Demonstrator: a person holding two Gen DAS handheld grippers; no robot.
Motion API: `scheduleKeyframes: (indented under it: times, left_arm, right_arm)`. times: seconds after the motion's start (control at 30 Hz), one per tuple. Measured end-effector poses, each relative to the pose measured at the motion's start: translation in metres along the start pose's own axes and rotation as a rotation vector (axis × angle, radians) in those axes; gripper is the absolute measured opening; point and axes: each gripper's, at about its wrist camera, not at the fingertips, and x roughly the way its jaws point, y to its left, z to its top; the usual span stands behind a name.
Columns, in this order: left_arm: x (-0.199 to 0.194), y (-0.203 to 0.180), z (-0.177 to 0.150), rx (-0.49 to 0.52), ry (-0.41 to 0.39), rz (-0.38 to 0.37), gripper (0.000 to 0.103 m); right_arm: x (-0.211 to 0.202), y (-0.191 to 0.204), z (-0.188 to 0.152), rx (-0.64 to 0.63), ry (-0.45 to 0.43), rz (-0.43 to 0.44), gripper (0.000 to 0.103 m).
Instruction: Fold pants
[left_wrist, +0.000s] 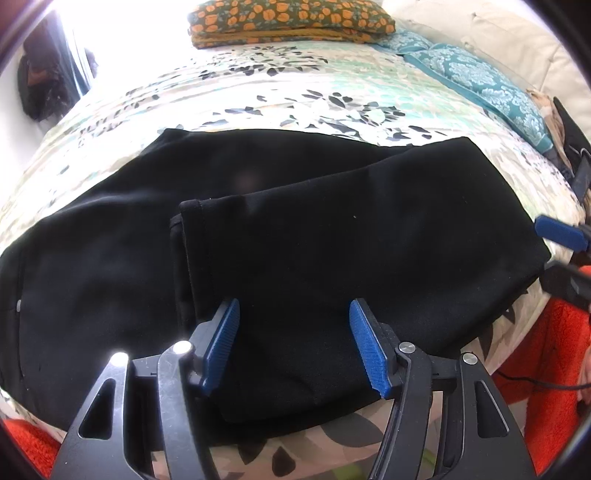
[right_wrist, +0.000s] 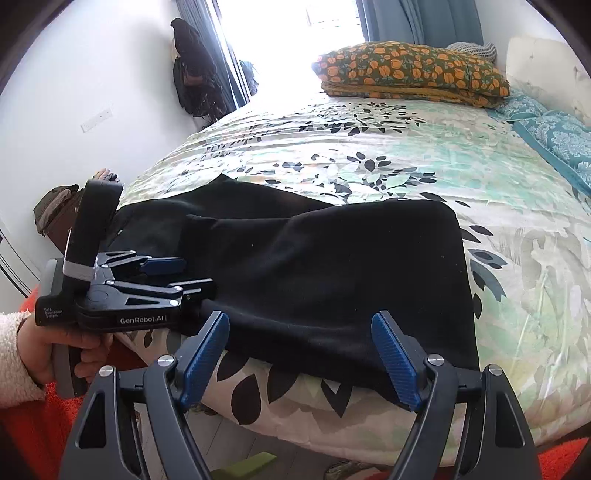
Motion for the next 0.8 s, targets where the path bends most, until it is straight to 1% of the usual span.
scheduleKeyframes:
  times: [0.07,0.1,0.2,0.27,0.33,0.37,0.47,0.57,0.63,0.67,0.7,0.77,0.8]
  left_arm:
    - [0.001,-0.001,0.000,0.003,-0.001,0.002,0.064]
    - [0.001,-0.001,0.000,0.003,-0.001,0.004,0.064]
    - [0.001,-0.001,0.000,0.005,-0.002,0.007,0.065]
    - [0.001,-0.002,0.000,0.007,-0.003,0.006,0.065]
    - [0.001,-0.001,0.000,0.012,-0.005,0.000,0.065]
    - [0.001,-0.001,0.000,0.016,-0.006,-0.004,0.065]
    - [0.000,0.002,-0.002,0.012,-0.016,-0.028,0.066]
    - [-0.001,0.004,-0.001,0.006,-0.017,-0.043,0.066]
    - [0.000,0.004,-0.001,0.001,-0.017,-0.048,0.068]
    - [0.000,0.004,-0.001,0.001,-0.018,-0.050,0.069]
    - [0.000,0.003,-0.001,0.001,-0.018,-0.050,0.070]
    - [0.001,0.002,-0.001,0.005,-0.020,-0.045,0.071]
    - [0.000,0.001,-0.001,0.006,-0.023,-0.043,0.071]
  right_arm:
    - [0.006,-0.014,0.026,0.034,0.018,-0.023,0.080]
    - [0.013,-0.023,0.039,0.052,0.051,-0.025,0.080]
    - [0.042,-0.049,0.068,0.080,0.124,-0.076,0.080]
    - [0.067,-0.066,0.074,0.097,0.176,-0.117,0.080]
    - [0.096,-0.086,0.069,0.154,0.282,-0.100,0.080]
    - [0.099,-0.089,0.067,0.162,0.285,-0.108,0.080]
    - [0.076,-0.077,0.071,0.124,0.190,-0.153,0.080]
    - [0.036,-0.047,0.065,0.086,0.115,-0.131,0.080]
    - [0.013,-0.022,0.047,0.054,0.087,-0.123,0.082]
    - [0.006,-0.011,0.035,0.043,0.077,-0.115,0.086]
    - [0.003,-0.002,0.022,0.032,0.078,-0.109,0.087]
    - [0.009,0.009,-0.002,0.001,0.102,-0.107,0.087]
    - [0.016,0.012,-0.013,-0.011,0.128,-0.105,0.087]
